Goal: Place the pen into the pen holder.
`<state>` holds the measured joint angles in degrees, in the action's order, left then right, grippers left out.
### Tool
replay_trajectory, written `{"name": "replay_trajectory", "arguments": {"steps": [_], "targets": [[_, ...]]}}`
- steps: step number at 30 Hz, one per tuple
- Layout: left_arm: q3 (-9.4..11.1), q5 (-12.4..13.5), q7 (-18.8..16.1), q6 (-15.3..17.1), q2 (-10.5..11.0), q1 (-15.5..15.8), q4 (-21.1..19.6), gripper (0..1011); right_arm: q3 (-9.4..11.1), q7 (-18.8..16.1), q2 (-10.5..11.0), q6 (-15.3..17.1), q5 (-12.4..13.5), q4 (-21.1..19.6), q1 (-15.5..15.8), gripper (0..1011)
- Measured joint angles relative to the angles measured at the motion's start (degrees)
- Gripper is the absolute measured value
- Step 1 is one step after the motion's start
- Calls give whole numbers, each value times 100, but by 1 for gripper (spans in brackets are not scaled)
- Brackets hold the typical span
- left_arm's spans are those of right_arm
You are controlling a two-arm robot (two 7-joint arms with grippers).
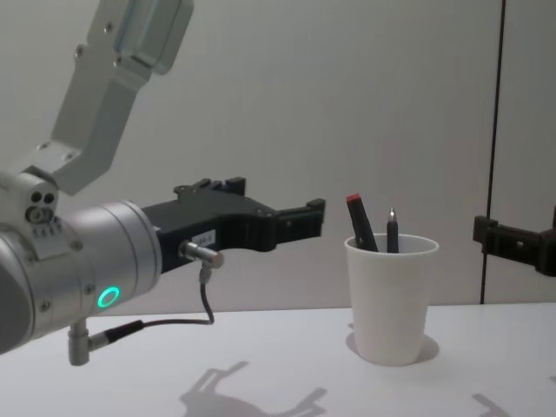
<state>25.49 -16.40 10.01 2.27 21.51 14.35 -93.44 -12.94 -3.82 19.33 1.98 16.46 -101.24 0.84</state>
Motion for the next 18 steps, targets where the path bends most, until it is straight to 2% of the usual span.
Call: {"name": "replay_trajectory", "arguments": {"steps": [8, 12, 18], "targets": [[37, 311, -597, -97, 25, -54, 18, 1001, -1, 0, 0, -3, 0, 0, 0, 1001], [48, 421, -801, -130, 34, -71, 23, 1001, 0, 0, 0, -4, 0, 0, 0, 1001], [57, 489, -928, -152, 40, -81, 27, 1001, 0, 0, 0, -4, 0, 1, 0, 1002]]}}
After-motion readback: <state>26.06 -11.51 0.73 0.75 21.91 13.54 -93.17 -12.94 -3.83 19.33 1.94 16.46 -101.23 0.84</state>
